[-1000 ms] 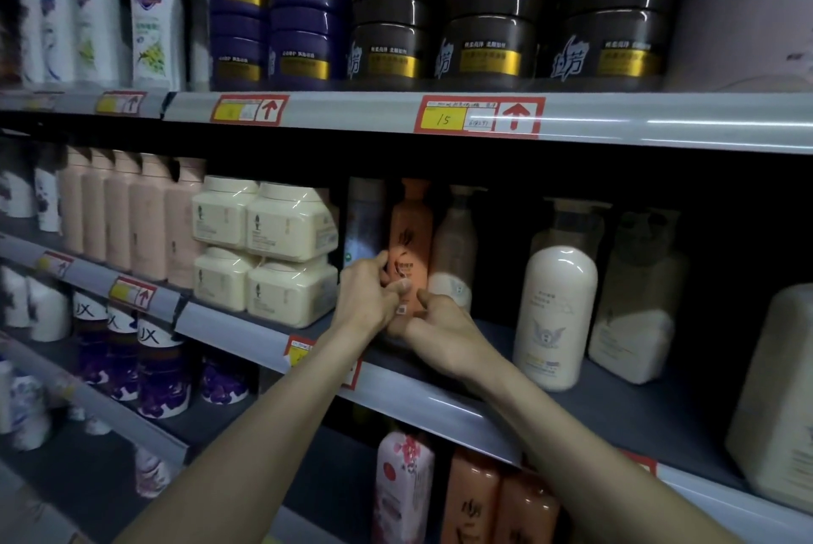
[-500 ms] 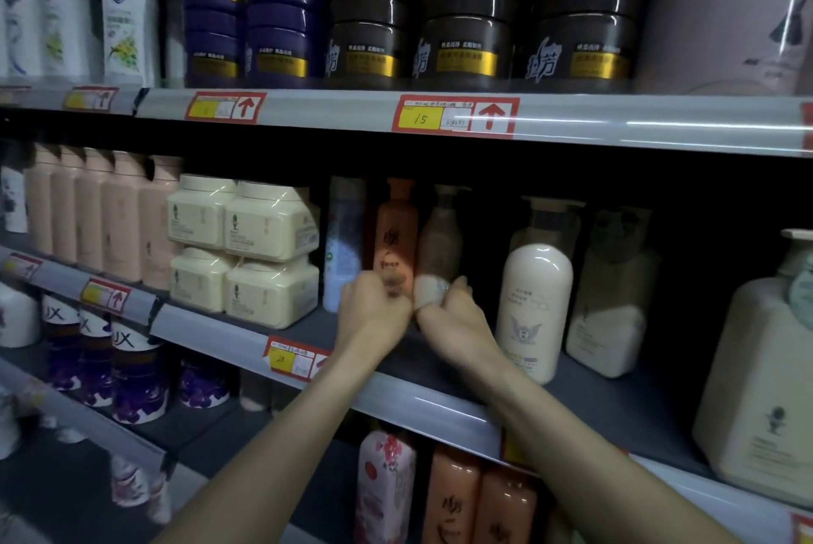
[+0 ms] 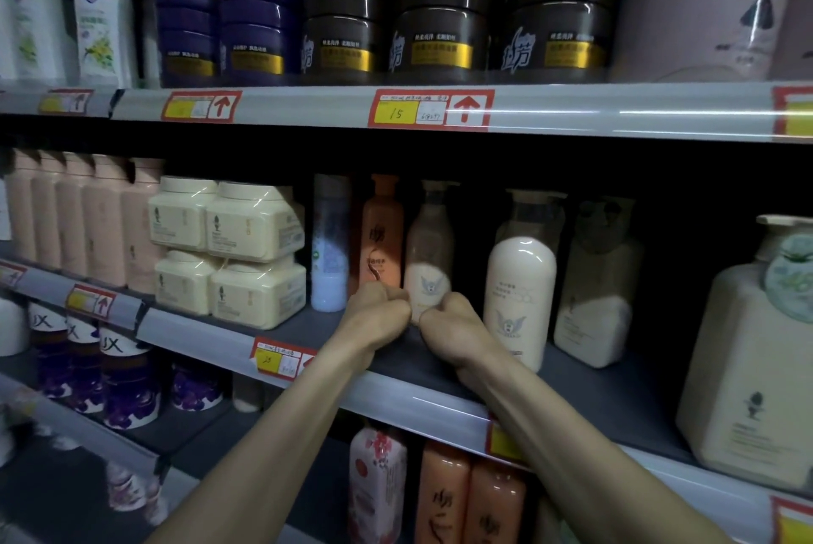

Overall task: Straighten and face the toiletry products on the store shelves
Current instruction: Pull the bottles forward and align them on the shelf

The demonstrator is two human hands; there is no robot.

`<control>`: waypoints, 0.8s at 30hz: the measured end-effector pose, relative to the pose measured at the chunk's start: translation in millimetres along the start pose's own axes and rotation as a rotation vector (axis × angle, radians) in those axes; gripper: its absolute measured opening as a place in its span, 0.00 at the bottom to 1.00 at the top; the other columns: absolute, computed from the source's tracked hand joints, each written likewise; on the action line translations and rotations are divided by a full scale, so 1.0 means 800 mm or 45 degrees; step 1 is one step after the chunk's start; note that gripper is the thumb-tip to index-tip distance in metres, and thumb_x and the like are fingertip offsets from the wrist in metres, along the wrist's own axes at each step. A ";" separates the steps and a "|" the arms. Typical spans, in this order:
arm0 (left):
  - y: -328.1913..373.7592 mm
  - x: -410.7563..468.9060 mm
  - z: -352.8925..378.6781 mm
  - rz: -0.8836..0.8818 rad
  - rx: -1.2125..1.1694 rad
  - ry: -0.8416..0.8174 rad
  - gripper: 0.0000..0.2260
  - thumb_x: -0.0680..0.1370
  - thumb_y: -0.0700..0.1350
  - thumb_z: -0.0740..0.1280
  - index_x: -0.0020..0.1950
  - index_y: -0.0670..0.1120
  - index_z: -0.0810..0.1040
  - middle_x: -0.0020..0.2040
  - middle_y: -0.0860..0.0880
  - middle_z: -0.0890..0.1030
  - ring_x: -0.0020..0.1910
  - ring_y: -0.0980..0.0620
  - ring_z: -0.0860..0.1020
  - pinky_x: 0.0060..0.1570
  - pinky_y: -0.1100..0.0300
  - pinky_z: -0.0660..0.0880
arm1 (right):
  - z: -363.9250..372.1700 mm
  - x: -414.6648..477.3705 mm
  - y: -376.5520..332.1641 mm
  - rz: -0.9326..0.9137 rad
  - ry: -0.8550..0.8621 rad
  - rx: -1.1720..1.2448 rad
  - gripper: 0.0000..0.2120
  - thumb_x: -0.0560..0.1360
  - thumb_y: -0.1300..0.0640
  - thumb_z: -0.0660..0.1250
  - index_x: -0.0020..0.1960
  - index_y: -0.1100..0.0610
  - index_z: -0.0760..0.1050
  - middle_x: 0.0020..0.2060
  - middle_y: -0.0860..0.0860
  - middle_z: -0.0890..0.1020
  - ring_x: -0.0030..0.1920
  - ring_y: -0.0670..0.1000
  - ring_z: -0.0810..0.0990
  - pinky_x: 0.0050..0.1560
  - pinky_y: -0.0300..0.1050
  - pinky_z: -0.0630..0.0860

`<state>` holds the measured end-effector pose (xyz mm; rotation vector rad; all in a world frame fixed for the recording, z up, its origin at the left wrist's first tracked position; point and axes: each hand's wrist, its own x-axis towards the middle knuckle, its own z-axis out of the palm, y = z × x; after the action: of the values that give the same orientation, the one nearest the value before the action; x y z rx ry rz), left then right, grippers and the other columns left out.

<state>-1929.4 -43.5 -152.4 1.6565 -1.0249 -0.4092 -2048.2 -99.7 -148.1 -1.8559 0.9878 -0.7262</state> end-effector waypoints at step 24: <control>0.005 -0.036 -0.023 0.256 -0.071 -0.180 0.17 0.77 0.39 0.73 0.66 0.42 0.78 0.60 0.47 0.85 0.59 0.54 0.83 0.66 0.52 0.77 | -0.040 -0.079 -0.015 -0.207 0.027 -0.519 0.22 0.76 0.46 0.71 0.62 0.61 0.78 0.59 0.59 0.82 0.61 0.60 0.80 0.52 0.42 0.72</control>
<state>-1934.4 -9.5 -148.9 1.4747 -1.2612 -0.4213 -2101.7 -56.1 -129.1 -2.3071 1.0661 -0.6758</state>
